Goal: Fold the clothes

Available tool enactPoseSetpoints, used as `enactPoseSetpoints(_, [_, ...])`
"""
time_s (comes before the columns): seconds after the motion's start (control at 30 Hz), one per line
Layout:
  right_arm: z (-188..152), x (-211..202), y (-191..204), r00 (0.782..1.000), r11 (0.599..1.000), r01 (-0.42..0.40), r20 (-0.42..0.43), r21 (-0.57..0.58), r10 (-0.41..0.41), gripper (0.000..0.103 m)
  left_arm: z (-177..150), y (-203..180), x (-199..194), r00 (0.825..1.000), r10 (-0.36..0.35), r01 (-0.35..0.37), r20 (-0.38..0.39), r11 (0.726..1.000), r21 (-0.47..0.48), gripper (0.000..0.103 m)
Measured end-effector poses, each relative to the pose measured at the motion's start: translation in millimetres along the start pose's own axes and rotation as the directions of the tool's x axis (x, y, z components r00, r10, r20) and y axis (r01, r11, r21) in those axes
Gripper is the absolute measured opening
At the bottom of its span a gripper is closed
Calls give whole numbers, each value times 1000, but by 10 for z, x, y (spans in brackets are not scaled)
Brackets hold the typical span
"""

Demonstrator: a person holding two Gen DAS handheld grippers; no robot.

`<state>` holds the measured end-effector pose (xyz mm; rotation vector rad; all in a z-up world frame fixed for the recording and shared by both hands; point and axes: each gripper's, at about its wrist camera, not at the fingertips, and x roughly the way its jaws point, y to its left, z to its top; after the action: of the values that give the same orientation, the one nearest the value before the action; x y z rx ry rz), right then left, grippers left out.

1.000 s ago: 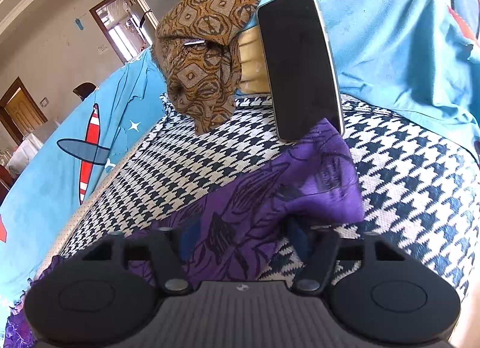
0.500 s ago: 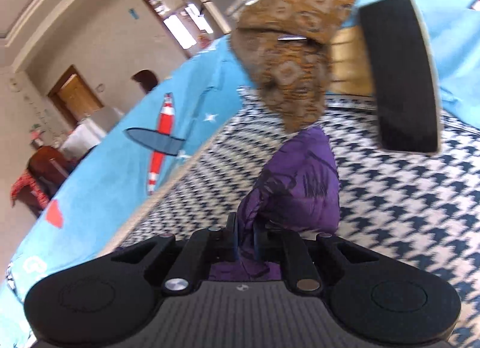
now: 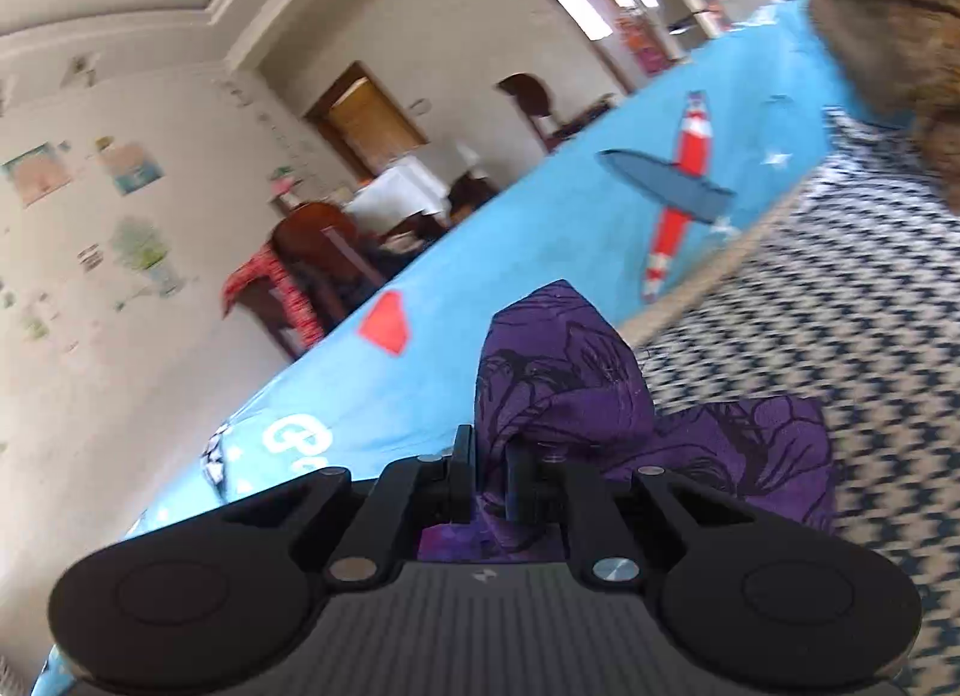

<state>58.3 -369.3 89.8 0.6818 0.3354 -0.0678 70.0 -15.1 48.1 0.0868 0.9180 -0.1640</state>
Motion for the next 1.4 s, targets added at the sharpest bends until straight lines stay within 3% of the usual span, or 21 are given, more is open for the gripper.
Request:
enactPoseSetpoints(0.27, [-379,441,648,984,981,-160,-100,-107,149,11,57,450,5,999,34,-33,2,981,-190,103])
enactPoseSetpoints(0.57, [-957,871,1314,924,914,-349,-240,-208,298,12,-109,873,-116,990,139,-133,16,968,-214,103])
enactPoseSetpoints(0.63, [-1085,967,1462,905,892,-390,-273,-226,327,15,-137,953,-111,990,140,-136,1,962,-236,103])
enactPoseSetpoints(0.7, [-1214,1062,1610,884,869,-432,-306,-242,354,32,-152,1002,-85,991,135,-135,-16,959,-250,103])
enactPoseSetpoints(0.73, [-1287,1088,1637,880,864,-432,-328,-258,342,37,-155,1009,-73,991,131,-133,-24,959,-251,103])
enactPoseSetpoints(0.87, [-1476,1157,1646,863,861,-425,-410,-279,294,37,-163,1004,-53,991,131,-134,-31,959,-248,103])
enactPoseSetpoints(1.17, [-1430,1135,1465,892,906,-307,-420,-291,167,42,-135,919,-23,993,113,-118,-35,962,-246,103])
enactPoseSetpoints(1.4, [-1549,1203,1370,881,916,-240,-468,-321,66,45,-136,968,14,992,118,-126,-47,956,-264,103])
